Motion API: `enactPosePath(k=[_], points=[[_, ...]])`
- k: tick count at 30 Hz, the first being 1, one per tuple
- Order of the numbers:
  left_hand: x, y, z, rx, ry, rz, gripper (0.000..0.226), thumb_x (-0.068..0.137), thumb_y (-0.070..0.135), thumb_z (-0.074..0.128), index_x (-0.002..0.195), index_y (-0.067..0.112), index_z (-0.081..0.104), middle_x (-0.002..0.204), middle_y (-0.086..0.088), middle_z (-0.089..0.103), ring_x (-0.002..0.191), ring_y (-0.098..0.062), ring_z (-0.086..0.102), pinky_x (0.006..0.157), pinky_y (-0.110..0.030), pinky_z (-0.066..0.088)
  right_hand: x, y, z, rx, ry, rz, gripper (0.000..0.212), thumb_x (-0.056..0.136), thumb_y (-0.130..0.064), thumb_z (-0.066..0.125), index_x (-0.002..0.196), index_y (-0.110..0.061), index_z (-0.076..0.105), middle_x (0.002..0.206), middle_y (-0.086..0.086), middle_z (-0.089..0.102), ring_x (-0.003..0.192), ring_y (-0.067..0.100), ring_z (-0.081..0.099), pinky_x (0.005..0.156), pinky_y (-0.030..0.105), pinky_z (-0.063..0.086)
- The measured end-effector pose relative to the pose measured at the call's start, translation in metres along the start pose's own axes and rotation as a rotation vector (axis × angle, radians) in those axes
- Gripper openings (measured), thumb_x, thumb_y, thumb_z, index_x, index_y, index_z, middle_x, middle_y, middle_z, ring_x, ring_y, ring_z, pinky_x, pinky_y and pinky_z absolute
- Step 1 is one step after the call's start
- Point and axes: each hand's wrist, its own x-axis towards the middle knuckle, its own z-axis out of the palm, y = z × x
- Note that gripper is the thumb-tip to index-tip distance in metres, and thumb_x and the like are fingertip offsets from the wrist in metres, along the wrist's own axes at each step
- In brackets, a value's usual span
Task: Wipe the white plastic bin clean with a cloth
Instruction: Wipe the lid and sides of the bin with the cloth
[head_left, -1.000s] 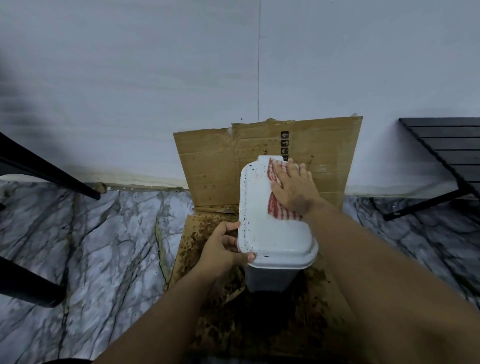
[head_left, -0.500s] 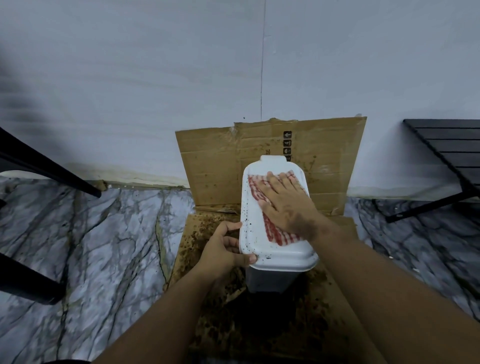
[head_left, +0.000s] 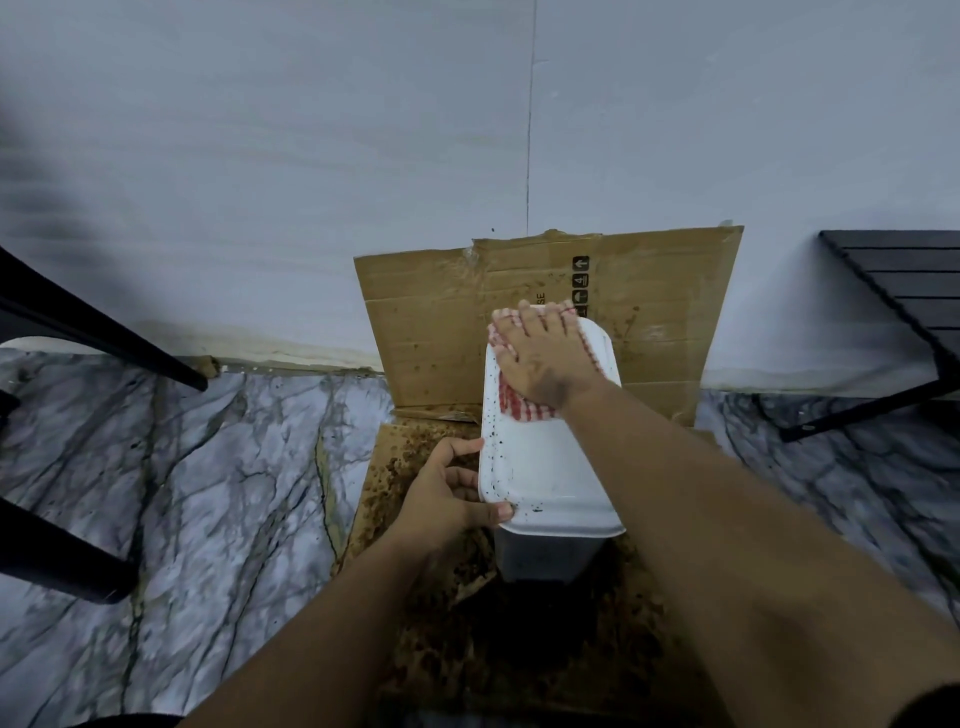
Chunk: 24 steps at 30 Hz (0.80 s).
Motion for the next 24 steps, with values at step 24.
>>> enactPosePath(k=[24], points=[[-0.006, 0.004, 0.001, 0.014, -0.054, 0.030, 0.091, 0.060, -0.012, 0.088, 0.139, 0.014, 0.047, 0.088, -0.016, 0.072, 0.082, -0.027, 0.072, 0.069, -0.042, 0.062, -0.066, -0.019, 0.009, 0.033, 0.018, -0.083, 0.066, 0.100, -0.055, 0.008, 0.158, -0.027, -0.003, 0.166, 0.010, -0.001, 0.152, 0.037, -0.004, 0.122, 0.054, -0.006]])
